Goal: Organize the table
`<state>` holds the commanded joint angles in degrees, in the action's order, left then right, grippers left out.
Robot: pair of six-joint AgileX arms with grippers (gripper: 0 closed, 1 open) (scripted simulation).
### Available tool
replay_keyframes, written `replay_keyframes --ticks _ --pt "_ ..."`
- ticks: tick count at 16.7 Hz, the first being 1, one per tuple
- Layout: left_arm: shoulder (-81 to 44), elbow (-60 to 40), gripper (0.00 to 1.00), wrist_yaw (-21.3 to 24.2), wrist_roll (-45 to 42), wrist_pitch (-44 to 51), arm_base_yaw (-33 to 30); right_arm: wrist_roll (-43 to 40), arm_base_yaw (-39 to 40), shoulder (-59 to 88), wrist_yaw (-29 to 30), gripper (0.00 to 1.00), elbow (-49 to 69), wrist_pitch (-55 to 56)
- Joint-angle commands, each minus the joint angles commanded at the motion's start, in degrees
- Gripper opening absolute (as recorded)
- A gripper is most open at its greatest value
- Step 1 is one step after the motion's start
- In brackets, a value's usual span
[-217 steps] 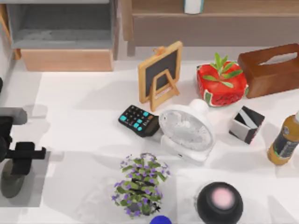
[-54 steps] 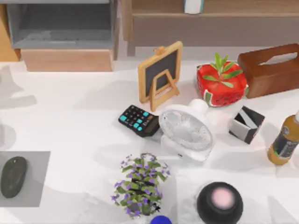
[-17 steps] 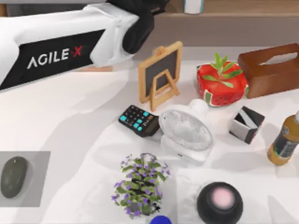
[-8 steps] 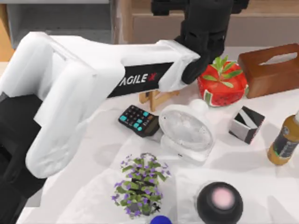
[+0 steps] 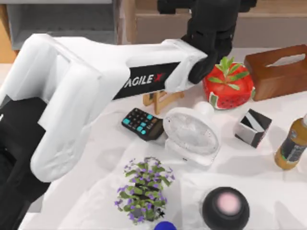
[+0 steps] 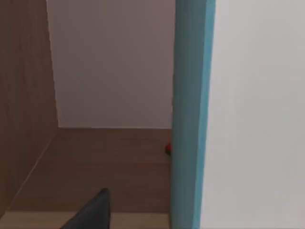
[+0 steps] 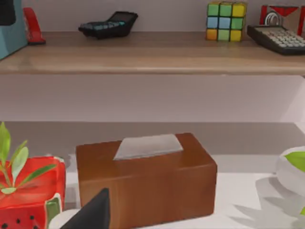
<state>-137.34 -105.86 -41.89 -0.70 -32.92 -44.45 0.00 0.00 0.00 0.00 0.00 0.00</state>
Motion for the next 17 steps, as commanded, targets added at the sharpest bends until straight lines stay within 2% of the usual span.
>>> replay_keyframes --ticks 4,8,17 --pt "-2.4 -4.5 1.0 0.9 0.1 2.1 0.9 0.0 0.0 0.0 0.0 1.0 0.0 0.0" --pt "-2.6 -4.8 1.0 1.0 0.1 2.3 1.0 0.0 0.0 0.0 0.0 1.0 0.0 0.0" --pt "-2.6 -4.8 0.32 1.0 0.1 2.3 1.0 0.0 0.0 0.0 0.0 1.0 0.0 0.0"
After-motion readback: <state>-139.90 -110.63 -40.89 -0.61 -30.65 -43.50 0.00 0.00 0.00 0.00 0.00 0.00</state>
